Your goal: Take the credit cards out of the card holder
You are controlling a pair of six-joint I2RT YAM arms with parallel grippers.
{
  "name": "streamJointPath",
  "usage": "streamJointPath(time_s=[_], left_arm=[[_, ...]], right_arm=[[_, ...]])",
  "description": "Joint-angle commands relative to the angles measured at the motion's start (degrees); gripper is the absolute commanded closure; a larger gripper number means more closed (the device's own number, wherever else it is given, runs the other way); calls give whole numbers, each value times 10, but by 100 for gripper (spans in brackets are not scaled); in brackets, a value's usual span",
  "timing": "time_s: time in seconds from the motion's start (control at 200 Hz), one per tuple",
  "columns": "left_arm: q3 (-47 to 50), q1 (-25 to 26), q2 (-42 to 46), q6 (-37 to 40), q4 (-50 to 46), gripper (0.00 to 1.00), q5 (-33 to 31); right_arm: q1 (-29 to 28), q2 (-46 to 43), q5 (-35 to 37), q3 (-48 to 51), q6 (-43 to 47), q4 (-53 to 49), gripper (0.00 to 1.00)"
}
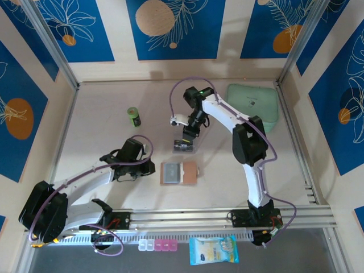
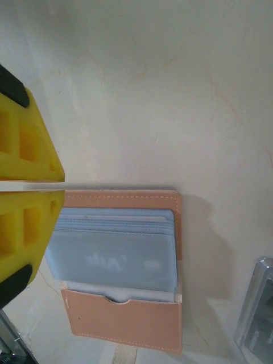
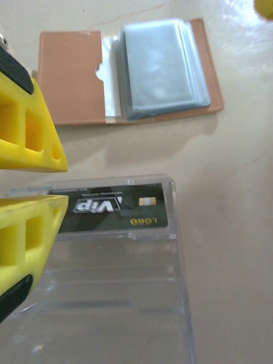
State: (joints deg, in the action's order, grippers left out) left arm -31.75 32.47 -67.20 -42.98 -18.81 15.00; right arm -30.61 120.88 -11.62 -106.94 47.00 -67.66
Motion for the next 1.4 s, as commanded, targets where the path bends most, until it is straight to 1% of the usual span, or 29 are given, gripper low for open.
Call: streamJointPath(time_s=[0.0,0.12,0.205,0.315,0.395,0.515,0.6,0.66,0.78,0.905,0.975,1.035,1.075,1.205,1.28,1.396], left_arm=[[-1,-6,-2,-2,19,88,21],[3,-5,-14,-11,46,88,38],[4,-4,-25,-14,58,88,46],[3,-2,-38,-15,76,88,54],[3,2,-43,-18,80,89,57],[8,10,-44,-25,91,90,66],[11,19,-47,-31,97,90,67],[14,24,-49,-36,102,91,66],[14,34,-61,-40,112,92,67],[11,42,-82,-45,130,93,70],[5,48,-95,-46,131,93,68],[-2,52,-103,-44,124,93,64],[-5,54,-107,-43,125,93,63],[-13,57,-129,-40,124,94,70],[-21,61,-139,-36,112,94,65],[-18,62,-142,-39,114,94,61]], right_arm=[[0,-61,-38,34,-59,33,82],[-3,-107,-90,98,-148,96,83],[-16,-152,-107,172,-240,186,85],[-41,-206,-65,270,-419,328,85],[-58,-233,-45,328,-535,395,85],[-84,-260,-19,394,-695,450,89],[-108,-269,3,429,-765,465,93],[-128,-277,25,456,-800,482,94],[-162,-286,70,493,-865,501,94],[-177,-275,61,501,-929,496,93],[-188,-277,59,512,-933,508,90],[-194,-278,61,520,-938,515,84],[-195,-277,58,525,-939,521,81],[-195,-274,52,538,-950,539,77],[-195,-272,46,542,-955,549,69],[-194,-265,39,542,-953,554,68]])
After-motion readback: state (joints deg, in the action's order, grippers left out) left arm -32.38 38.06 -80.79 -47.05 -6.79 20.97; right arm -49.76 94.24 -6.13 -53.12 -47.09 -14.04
